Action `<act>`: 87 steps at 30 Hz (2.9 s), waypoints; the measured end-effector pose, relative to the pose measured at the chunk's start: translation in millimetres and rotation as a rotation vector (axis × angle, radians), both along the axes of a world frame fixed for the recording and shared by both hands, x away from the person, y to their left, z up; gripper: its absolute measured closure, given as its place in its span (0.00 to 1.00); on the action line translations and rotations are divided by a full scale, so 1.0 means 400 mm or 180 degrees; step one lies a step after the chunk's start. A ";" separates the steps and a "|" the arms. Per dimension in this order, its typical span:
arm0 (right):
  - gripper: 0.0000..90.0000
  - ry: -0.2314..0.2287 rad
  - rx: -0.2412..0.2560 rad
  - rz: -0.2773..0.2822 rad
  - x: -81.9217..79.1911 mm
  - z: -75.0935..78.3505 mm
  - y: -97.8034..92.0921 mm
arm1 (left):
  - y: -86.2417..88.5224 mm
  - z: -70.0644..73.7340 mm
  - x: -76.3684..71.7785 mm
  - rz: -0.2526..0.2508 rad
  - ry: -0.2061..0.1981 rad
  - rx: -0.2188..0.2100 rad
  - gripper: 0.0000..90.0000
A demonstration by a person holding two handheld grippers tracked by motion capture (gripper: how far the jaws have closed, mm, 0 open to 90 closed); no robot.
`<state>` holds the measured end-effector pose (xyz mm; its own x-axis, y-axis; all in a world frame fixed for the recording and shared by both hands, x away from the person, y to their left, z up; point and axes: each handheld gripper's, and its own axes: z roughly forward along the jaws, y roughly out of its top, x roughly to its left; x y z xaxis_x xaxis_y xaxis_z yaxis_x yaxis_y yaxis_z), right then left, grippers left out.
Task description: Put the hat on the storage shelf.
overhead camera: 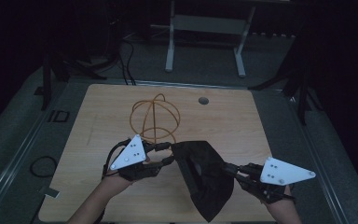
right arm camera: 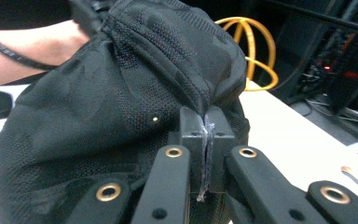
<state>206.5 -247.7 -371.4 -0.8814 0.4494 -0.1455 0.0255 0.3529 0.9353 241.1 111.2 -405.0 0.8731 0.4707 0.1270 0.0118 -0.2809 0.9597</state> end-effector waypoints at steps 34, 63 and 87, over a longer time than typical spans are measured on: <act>0.98 -0.0162 0.0032 -0.0821 0.231 0.181 0.051 | 0.225 -0.220 -0.043 0.1039 0.0381 0.0058 0.56; 0.98 0.0051 -0.0540 -0.0551 0.371 0.174 0.349 | 0.325 -0.338 -0.065 0.1622 0.0601 -0.0299 0.03; 0.77 0.0362 -0.0604 -0.0284 0.410 0.091 0.461 | 0.322 -0.346 -0.068 0.1594 0.0616 -0.0324 0.03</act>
